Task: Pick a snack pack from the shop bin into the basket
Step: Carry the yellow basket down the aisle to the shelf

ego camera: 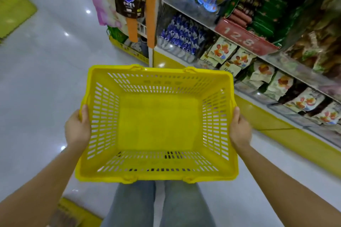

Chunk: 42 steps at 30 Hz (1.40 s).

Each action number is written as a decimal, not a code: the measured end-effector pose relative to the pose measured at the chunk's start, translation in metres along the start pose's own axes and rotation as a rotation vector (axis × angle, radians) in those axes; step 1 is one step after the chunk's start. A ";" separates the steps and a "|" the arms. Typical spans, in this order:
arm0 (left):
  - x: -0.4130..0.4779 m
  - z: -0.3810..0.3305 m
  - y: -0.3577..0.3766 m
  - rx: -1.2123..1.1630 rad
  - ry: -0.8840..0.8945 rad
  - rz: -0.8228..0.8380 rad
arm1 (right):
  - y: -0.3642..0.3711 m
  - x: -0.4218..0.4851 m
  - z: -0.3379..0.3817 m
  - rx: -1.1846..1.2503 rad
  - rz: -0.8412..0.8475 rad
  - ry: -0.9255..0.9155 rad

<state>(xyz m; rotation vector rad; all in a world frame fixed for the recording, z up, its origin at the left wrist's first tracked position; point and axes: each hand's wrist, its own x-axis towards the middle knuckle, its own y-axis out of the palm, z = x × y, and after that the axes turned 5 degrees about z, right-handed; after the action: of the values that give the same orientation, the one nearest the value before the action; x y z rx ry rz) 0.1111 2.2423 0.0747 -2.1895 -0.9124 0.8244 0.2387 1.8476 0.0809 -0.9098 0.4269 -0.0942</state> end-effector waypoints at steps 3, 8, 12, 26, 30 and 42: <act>0.025 -0.026 0.010 0.033 0.063 0.038 | 0.002 0.012 -0.004 0.031 -0.037 0.038; 0.053 -0.067 0.039 0.053 0.102 0.080 | -0.004 0.053 -0.003 0.031 -0.011 0.062; 0.067 -0.090 0.063 0.102 0.098 0.079 | -0.008 0.086 -0.004 0.007 0.031 0.098; 0.155 -0.088 0.137 0.169 0.072 0.108 | 0.071 0.135 -0.010 0.020 0.027 0.234; 0.198 -0.069 0.163 0.162 0.081 0.147 | 0.115 0.143 -0.011 0.028 0.026 0.296; 0.321 0.017 0.266 0.094 0.141 0.242 | 0.277 0.206 -0.030 0.083 -0.020 0.371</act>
<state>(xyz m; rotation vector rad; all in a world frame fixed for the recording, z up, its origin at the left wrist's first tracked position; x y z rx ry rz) 0.3811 2.3422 -0.2272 -2.2709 -0.5368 0.7948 0.3870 1.9430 -0.2178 -0.8151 0.7528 -0.2995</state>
